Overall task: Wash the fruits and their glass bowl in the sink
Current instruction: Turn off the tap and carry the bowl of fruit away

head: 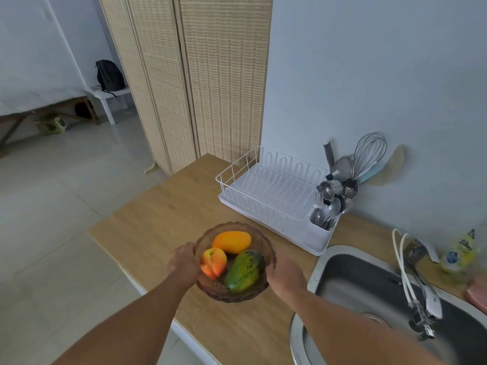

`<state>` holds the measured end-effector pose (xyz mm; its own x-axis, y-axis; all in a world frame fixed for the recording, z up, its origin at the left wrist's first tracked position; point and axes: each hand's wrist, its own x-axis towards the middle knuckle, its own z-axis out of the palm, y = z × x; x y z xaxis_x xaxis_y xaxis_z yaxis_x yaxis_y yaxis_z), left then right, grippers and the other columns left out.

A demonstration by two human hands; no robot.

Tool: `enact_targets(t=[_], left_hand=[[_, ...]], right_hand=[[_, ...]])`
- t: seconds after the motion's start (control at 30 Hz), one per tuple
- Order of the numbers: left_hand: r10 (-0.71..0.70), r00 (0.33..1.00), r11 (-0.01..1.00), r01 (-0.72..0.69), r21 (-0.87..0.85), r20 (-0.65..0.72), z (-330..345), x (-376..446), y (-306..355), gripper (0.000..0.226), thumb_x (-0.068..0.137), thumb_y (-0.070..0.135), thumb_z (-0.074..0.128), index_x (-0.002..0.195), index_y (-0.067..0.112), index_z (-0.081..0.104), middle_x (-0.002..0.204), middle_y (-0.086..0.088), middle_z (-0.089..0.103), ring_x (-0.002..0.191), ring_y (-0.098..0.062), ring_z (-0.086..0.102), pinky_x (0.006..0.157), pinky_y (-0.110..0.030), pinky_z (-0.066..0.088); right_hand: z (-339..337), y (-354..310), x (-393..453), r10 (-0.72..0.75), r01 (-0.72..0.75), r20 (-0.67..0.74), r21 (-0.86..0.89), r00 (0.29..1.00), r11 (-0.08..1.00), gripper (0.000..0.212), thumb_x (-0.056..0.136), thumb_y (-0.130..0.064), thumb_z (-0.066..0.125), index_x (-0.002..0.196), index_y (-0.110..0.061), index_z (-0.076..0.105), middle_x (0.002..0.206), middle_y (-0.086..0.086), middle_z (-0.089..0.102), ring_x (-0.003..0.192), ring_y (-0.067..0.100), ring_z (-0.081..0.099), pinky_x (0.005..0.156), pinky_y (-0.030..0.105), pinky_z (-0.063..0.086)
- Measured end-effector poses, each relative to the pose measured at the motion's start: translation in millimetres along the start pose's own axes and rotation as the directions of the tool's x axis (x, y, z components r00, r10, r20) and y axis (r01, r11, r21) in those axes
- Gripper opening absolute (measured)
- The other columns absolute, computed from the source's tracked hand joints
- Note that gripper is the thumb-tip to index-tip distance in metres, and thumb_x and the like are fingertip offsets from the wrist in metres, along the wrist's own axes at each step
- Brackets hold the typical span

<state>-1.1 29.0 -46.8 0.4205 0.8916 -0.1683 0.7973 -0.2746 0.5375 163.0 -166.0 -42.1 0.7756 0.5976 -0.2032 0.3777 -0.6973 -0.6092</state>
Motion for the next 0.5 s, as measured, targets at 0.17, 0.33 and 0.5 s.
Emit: enact_targets(t=[0.17,0.33,0.5], left_hand=[[-0.030,0.998,0.994,0.023,-0.109,-0.064,-1,-11,-2,0.025,0.095,0.033,0.063,0.106,0.011,0.071,0.100,-0.011,0.073,0.083,-0.023,0.057,0.071,-0.031,0.042],[-0.107,0.986,0.979,0.083,-0.186,-0.127,-27,-34,2,0.022,0.083,0.024,0.069,0.102,0.015,0.074,0.091,-0.006,0.072,0.081,-0.024,0.062,0.066,-0.031,0.045],[-0.092,0.977,0.978,0.052,-0.203,-0.193,-87,-36,41,0.012,0.082,0.025,0.070,0.091,0.016,0.074,0.084,-0.006,0.072,0.081,-0.027,0.066,0.067,-0.032,0.048]], right_hand=[[1,-1,8,-0.013,0.014,-0.013,0.082,1.000,0.997,0.025,0.094,-0.012,0.045,0.107,-0.024,0.063,0.093,-0.001,0.069,0.081,0.021,0.067,0.055,0.024,0.056],[-18,-21,14,-0.157,0.156,0.009,0.059,0.988,0.986,0.016,0.092,-0.015,0.052,0.103,-0.017,0.064,0.097,0.006,0.072,0.088,0.029,0.070,0.079,0.041,0.062],[-56,-64,20,-0.204,0.207,-0.038,0.115,0.978,0.972,0.020,0.097,-0.023,0.053,0.101,-0.012,0.070,0.095,0.009,0.074,0.084,0.033,0.073,0.075,0.046,0.064]])
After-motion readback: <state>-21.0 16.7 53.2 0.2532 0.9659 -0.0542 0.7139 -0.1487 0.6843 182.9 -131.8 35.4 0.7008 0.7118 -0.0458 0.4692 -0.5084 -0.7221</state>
